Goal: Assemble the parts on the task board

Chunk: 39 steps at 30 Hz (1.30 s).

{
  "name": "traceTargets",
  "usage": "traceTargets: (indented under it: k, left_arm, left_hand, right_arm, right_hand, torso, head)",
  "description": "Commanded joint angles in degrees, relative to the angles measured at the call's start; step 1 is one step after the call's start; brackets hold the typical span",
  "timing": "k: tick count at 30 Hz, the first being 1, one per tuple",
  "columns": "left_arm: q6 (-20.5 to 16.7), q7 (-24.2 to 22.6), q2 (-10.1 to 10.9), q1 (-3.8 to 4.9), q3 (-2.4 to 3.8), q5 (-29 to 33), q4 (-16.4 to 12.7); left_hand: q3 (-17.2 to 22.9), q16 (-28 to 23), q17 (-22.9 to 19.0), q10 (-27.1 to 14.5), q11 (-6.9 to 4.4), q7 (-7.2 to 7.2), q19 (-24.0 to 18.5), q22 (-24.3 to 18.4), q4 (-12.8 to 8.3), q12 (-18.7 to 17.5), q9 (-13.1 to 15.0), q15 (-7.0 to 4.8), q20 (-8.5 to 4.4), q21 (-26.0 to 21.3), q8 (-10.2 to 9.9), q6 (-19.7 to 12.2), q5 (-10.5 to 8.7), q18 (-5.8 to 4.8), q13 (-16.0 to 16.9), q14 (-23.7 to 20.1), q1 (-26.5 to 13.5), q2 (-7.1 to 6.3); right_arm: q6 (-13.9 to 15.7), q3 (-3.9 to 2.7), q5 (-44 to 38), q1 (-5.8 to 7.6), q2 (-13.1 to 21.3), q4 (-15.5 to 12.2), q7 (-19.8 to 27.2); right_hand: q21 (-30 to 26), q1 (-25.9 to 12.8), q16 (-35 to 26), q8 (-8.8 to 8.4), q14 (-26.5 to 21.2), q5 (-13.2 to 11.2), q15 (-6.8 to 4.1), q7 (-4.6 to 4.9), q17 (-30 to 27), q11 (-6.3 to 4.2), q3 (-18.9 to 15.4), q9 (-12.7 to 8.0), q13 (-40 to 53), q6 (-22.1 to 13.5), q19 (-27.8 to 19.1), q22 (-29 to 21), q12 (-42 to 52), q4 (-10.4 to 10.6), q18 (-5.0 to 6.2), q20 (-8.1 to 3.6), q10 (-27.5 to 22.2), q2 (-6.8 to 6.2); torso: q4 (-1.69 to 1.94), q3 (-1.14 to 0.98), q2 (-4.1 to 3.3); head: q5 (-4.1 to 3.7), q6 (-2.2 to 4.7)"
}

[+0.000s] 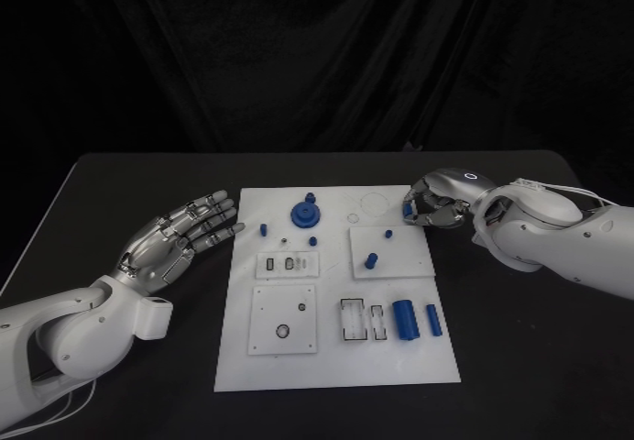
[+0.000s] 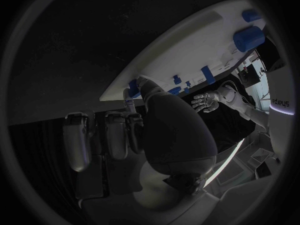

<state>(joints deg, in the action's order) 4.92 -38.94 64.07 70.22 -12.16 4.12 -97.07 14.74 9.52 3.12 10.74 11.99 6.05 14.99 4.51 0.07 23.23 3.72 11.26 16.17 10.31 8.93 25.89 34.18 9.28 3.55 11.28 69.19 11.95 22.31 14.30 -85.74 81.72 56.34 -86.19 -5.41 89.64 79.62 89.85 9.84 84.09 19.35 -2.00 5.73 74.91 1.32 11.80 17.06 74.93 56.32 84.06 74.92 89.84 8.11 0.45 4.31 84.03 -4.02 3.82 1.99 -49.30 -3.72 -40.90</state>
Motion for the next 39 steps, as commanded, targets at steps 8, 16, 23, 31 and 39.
traceTargets:
  k: [8,16,23,31,39]
  left_arm:
    - [1.05,-10.26,0.00,-0.09,0.03,-0.01,-0.03]
    - [1.02,-10.16,-0.06,-0.09,0.03,-0.01,-0.08]
    - [0.98,-10.07,-0.14,-0.09,0.03,-0.01,-0.13]
    - [0.92,-10.04,-0.21,-0.09,0.03,-0.01,-0.31]
    - [0.89,-9.99,-0.40,-0.09,0.03,-0.01,-0.24]
  left_hand:
    - [0.30,0.29,0.05,-0.03,0.25,0.20,-0.08,-0.09,0.08,-0.01,-0.07,0.53,0.27,0.04,-0.07,-0.17,-0.40,-0.49,0.02,-0.01,-0.62,-0.12]
    - [0.30,0.29,0.05,-0.03,0.25,0.20,-0.08,-0.09,0.08,-0.01,-0.07,0.53,0.27,0.04,-0.07,-0.17,-0.40,-0.49,0.02,-0.01,-0.62,-0.12]
    - [0.30,0.29,0.05,-0.03,0.25,0.20,-0.08,-0.09,0.08,-0.01,-0.07,0.53,0.27,0.04,-0.07,-0.17,-0.40,-0.49,0.02,-0.01,-0.62,-0.12]
    - [0.42,0.35,0.06,-0.02,0.31,0.28,-0.09,-0.09,0.06,0.10,-0.06,0.60,0.29,0.05,-0.05,-0.12,-0.43,-0.55,0.04,0.02,-0.74,-0.11]
    - [0.42,0.35,0.06,-0.02,0.31,0.28,-0.09,-0.09,0.06,0.10,-0.06,0.60,0.29,0.05,-0.05,-0.12,-0.43,-0.55,0.04,0.02,-0.74,-0.11]
  right_arm:
    - [7.63,-0.10,-0.35,0.03,1.03,-2.96,0.86]
    - [9.67,-0.16,-4.01,0.89,0.30,-8.82,-2.24]
    - [6.55,-0.16,-6.20,0.76,-3.51,-12.37,-4.56]
    - [2.61,-0.17,-8.09,-0.50,-8.53,-12.75,-6.32]
    - [-1.06,-0.19,-9.28,-1.11,-12.53,-12.36,-8.14]
  right_hand:
    - [0.36,0.92,0.15,3.62,5.91,3.20,-0.76,-0.97,15.09,-0.65,0.15,3.11,15.07,3.10,5.94,15.08,0.16,-1.58,-0.45,-0.65,5.97,0.63]
    - [0.36,0.58,0.15,4.04,5.91,3.65,-0.88,-1.07,15.09,-0.77,-0.05,3.66,15.07,2.99,5.94,15.08,0.16,-1.73,-0.45,-0.78,5.97,0.35]
    - [0.36,0.71,0.15,4.74,5.91,5.19,-1.15,-1.34,15.09,-1.06,0.31,4.55,15.07,2.94,5.94,15.08,0.16,-2.47,-0.45,-1.03,5.97,0.52]
    - [0.36,0.50,0.15,4.67,5.91,5.65,-1.23,-1.22,15.09,-1.06,0.40,4.83,15.07,2.26,5.94,15.08,0.16,-2.79,-0.45,-1.16,5.97,0.49]
    - [0.36,0.42,0.15,4.71,5.91,5.64,-1.23,-1.23,15.09,-1.06,0.38,4.88,15.07,2.28,5.94,15.08,0.16,-2.81,-0.45,-1.17,5.97,0.48]
  torso:
    - [0.06,-0.01,-0.02]
    - [-0.14,-0.04,0.01]
    - [-0.07,0.01,0.00]
    - [0.01,0.06,-0.09]
    - [0.15,0.11,-0.03]
  head:
    - [0.09,0.04]
    - [0.75,-0.53]
    - [1.46,-0.97]
    - [1.94,-1.18]
    - [2.45,-1.79]
